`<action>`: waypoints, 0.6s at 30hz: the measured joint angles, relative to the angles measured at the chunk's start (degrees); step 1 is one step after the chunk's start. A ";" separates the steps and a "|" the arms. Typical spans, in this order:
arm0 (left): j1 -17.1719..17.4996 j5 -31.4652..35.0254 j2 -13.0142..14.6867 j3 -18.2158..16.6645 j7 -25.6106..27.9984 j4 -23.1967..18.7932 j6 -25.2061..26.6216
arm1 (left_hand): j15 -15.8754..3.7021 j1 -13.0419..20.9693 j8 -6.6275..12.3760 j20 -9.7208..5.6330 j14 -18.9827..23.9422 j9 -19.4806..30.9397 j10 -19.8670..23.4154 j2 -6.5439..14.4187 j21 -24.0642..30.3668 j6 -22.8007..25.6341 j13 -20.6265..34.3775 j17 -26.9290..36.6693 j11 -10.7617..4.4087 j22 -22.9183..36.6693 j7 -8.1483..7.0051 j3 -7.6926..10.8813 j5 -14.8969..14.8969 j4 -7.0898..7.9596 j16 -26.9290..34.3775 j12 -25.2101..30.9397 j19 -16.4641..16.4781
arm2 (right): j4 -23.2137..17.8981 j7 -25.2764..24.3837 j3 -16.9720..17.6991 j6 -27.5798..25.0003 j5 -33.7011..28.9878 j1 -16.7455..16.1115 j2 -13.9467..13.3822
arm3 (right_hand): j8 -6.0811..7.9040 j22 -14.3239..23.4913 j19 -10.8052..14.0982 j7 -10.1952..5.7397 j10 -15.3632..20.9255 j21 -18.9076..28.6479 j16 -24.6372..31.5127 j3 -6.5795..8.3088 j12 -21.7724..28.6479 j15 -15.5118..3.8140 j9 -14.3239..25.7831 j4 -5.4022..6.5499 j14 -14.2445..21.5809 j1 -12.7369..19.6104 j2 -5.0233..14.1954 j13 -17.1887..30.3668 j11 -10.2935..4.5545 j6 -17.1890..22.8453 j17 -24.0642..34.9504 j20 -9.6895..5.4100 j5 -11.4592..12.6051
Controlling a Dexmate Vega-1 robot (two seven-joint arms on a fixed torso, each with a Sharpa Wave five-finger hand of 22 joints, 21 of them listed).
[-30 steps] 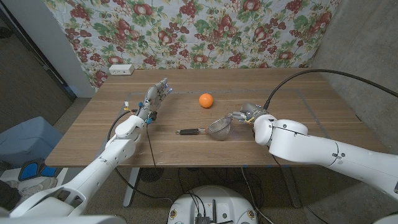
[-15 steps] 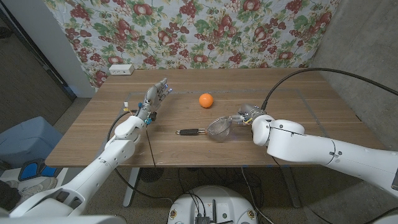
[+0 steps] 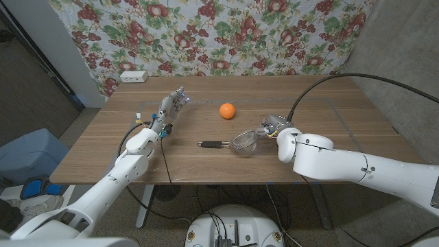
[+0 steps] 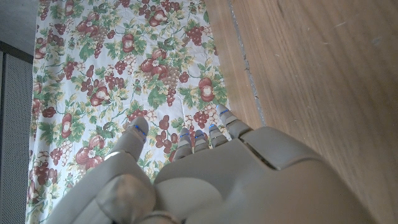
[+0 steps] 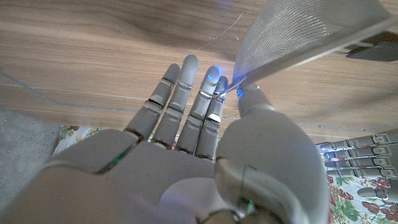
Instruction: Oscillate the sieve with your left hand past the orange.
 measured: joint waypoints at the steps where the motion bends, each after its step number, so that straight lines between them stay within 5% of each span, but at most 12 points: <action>1: 0.02 0.00 0.00 -0.01 0.00 -0.01 0.00 | 0.00 0.00 0.00 0.00 0.00 0.00 0.00 0.00 0.00 0.00 0.00 0.00 0.00 0.00 0.00 0.00 0.00 0.00 0.00 0.00 0.00 | 0.00 -0.22 0.00 0.00 0.01 0.00 0.00 | 0.35 0.08 0.18 -0.14 0.30 0.34 0.00 0.39 0.14 -0.06 0.08 0.07 0.33 1.11 0.11 0.20 -0.30 0.65 0.19 -0.20 0.00; 18: 0.34 -0.10 0.24 -0.12 0.02 -0.49 -0.06 | 0.00 0.00 0.00 0.00 0.00 0.00 0.00 0.00 0.00 0.00 0.00 0.00 0.00 0.00 0.00 0.00 0.00 0.00 0.00 0.00 0.00 | 0.84 -8.10 -1.35 -0.06 3.45 0.27 0.15 | 2.41 1.17 2.97 -0.47 1.34 3.91 0.00 1.48 1.34 -1.42 0.70 0.88 3.86 3.01 0.88 0.66 -0.08 4.16 1.97 -1.06 -1.57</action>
